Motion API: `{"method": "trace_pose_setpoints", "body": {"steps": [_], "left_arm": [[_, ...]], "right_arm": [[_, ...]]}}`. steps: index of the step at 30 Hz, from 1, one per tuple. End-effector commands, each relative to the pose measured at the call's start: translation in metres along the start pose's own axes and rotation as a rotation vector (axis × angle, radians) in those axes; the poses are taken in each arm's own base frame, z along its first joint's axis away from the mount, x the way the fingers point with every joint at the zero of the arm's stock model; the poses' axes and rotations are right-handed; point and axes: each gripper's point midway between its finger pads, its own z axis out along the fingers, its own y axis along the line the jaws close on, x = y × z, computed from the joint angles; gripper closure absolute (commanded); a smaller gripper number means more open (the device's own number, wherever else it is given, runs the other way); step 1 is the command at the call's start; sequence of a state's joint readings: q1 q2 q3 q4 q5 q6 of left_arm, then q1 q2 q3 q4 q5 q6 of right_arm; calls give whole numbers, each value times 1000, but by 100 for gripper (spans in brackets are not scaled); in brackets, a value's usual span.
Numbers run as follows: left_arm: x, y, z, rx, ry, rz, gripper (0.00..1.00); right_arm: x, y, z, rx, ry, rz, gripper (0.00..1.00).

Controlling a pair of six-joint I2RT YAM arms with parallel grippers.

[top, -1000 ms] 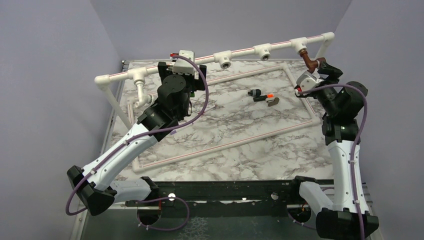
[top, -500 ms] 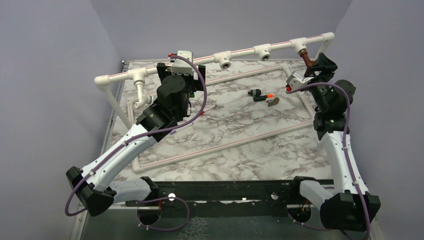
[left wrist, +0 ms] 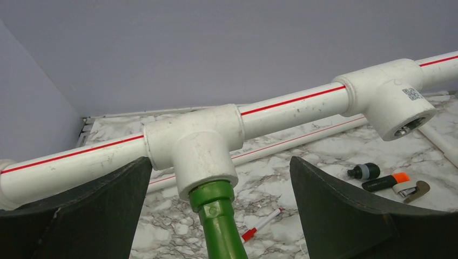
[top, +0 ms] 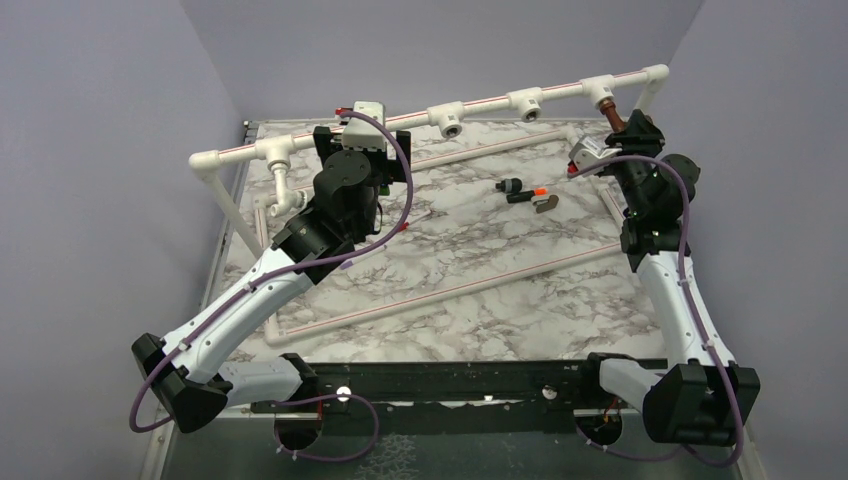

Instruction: Install the water faucets

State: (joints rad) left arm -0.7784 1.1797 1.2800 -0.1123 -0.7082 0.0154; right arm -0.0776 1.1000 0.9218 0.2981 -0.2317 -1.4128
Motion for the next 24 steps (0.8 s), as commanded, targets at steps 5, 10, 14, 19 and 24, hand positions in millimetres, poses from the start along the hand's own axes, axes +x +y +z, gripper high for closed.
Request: {"method": "trace_pose_setpoints", "body": {"steps": [5,10,14,19,24], "left_arm": [[17,5,-7,-10,49,52,1],[16,6,-8,-11,42,52,1],[15,6,-8,-5,41,50,1],[17,4,-7,-1,44,50,1],[17,5,-8,-4,44,53,1]], "right_arm": [[-1,-17,-3,100,26,82,95],[-13,-16,-6,112,-14,219,100],[-19,-11,-7,112,-41,355,100],[-29,-10,-10,120,-86,549,100],[-41,-13,-9,115,-133,760,100]]}}
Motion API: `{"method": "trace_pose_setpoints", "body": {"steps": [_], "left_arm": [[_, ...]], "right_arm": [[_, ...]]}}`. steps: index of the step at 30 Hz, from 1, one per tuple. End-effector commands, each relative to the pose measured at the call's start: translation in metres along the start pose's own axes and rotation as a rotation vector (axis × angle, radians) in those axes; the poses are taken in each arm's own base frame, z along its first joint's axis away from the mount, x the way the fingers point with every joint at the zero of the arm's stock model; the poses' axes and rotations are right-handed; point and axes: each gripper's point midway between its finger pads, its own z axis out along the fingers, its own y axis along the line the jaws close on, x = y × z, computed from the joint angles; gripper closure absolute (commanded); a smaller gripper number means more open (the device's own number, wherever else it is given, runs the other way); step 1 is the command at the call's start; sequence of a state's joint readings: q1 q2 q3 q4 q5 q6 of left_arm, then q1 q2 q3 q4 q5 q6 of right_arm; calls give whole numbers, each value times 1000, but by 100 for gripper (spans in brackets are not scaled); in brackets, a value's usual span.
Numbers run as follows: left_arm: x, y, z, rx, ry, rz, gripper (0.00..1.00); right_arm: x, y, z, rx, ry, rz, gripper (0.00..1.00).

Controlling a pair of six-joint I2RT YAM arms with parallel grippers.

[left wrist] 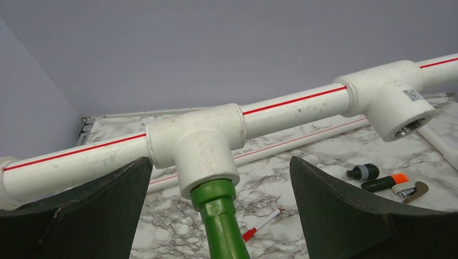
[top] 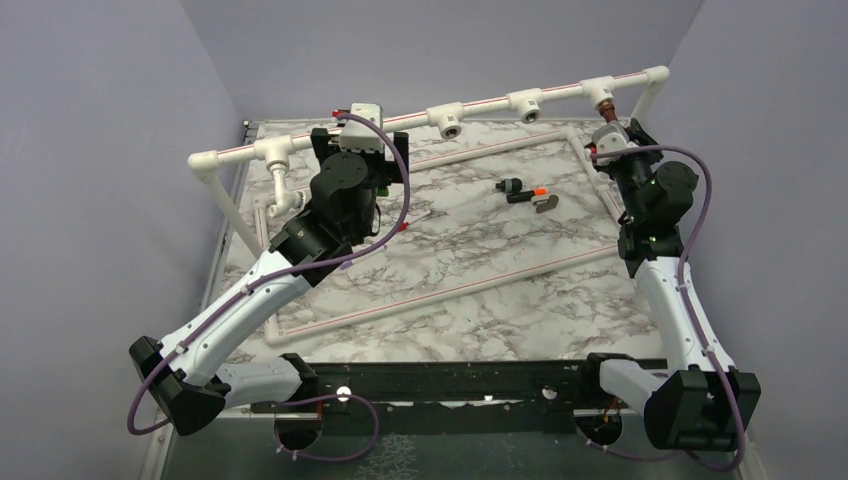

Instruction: Install the water faucets

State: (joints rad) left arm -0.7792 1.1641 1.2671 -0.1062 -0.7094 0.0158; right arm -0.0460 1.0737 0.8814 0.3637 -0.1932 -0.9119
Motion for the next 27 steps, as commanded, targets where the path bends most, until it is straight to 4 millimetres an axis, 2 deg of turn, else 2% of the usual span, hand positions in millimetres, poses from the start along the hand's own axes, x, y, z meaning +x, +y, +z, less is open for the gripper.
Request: {"method": "trace_pose_setpoints", "body": {"steps": [1,16,27], "left_arm": [[17,3,-5,-3,50,58,1],[14,8,-7,-17,39,61,1],[10,11,-9,-21,29,60,1]], "right_arm": [[-39,-10,-2,28,-123,312,100],[-65,-6,-3,14,-169,923,99],[-87,5,-11,-85,-168,1187,99]]}}
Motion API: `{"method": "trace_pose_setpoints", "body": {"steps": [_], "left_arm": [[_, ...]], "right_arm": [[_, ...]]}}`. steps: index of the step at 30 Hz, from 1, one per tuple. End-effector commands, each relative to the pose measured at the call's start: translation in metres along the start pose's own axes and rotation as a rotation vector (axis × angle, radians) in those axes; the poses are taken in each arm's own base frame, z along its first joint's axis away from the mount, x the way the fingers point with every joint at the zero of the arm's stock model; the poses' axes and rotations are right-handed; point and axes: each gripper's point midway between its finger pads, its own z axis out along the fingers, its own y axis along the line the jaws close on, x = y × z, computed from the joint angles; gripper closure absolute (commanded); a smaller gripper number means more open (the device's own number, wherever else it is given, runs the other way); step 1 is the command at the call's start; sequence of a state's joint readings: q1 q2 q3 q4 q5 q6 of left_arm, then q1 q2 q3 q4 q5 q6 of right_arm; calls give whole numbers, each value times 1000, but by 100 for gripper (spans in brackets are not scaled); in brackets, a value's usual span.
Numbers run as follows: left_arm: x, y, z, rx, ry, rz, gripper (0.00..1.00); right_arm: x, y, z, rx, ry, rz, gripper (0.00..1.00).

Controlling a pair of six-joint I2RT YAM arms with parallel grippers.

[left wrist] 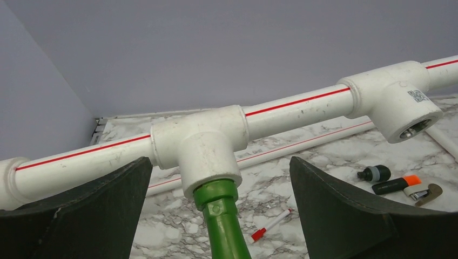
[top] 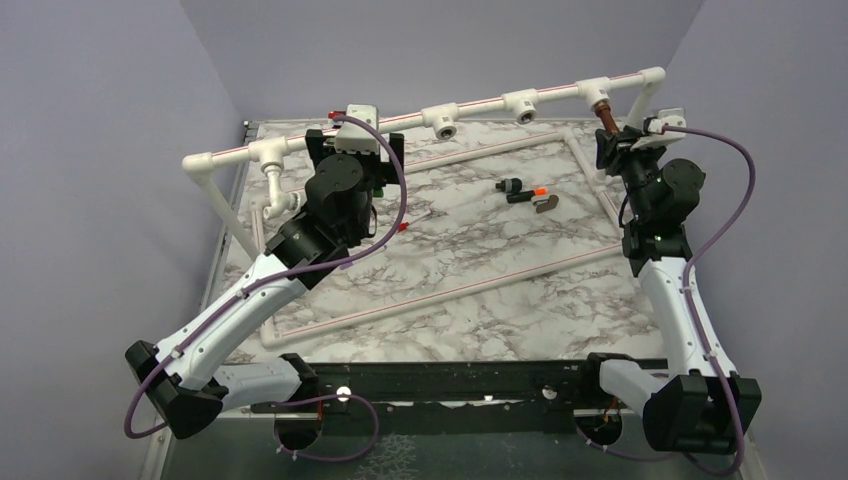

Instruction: Install the water faucets

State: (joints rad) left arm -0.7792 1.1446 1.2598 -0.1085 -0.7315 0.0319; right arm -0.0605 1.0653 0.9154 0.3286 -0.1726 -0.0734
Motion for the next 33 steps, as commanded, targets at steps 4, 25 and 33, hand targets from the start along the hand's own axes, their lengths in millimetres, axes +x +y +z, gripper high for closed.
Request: {"method": "trace_pose_setpoints", "body": {"steps": [4,25,33], "left_arm": [[11,5,-5,-3,30,46,1],[-12,8,-10,77,8,-21,1],[-12,11,-11,69,-13,-26,1]], "right_arm": [[-61,53,-16,-193,-83,448,100],[-68,127,-13,-199,30,699,100],[-53,144,-14,-201,78,856,100]]}}
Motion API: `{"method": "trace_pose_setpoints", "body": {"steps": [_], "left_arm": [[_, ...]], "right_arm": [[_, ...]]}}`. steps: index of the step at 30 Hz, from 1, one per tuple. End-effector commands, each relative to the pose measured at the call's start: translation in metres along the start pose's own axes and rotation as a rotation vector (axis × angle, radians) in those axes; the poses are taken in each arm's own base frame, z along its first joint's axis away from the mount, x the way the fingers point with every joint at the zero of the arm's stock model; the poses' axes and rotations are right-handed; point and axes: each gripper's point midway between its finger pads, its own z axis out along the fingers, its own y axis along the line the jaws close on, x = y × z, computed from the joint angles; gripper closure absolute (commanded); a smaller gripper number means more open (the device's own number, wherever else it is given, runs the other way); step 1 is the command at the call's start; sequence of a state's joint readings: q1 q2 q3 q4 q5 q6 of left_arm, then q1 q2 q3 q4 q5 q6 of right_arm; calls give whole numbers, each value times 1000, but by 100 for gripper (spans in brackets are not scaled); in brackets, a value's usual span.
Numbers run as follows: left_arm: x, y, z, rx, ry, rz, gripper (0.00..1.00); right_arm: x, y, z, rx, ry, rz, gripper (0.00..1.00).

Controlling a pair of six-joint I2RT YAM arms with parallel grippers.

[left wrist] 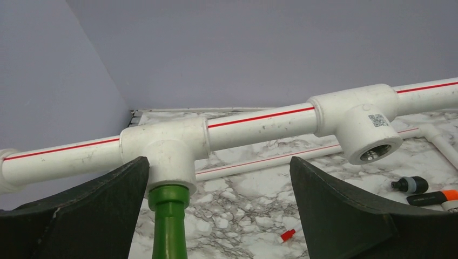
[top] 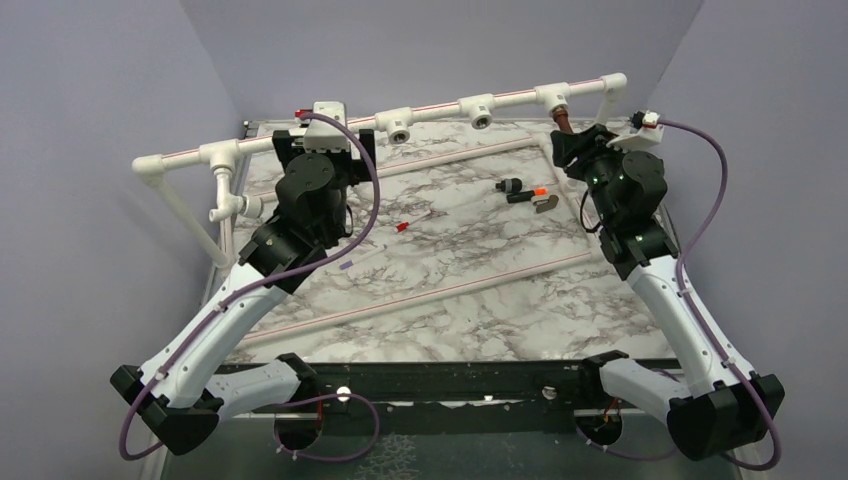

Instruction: Install the water faucets

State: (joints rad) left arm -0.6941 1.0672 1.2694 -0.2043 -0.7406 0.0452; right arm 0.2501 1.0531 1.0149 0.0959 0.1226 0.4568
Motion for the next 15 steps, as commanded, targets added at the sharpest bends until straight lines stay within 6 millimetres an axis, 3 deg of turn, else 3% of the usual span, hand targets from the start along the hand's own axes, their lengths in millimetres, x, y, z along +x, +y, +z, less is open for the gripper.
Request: {"method": "trace_pose_setpoints", "body": {"steps": [1,9,15], "left_arm": [[-5,-37,-3,162,-22,-43,1],[-19,-25,-11,145,-82,-79,1],[-38,-38,-22,262,-143,-111,1]], "right_arm": [[-4,68,-11,-226,26,298,100],[-11,73,-16,-214,21,470,99],[-12,69,-20,-186,19,616,99]]}}
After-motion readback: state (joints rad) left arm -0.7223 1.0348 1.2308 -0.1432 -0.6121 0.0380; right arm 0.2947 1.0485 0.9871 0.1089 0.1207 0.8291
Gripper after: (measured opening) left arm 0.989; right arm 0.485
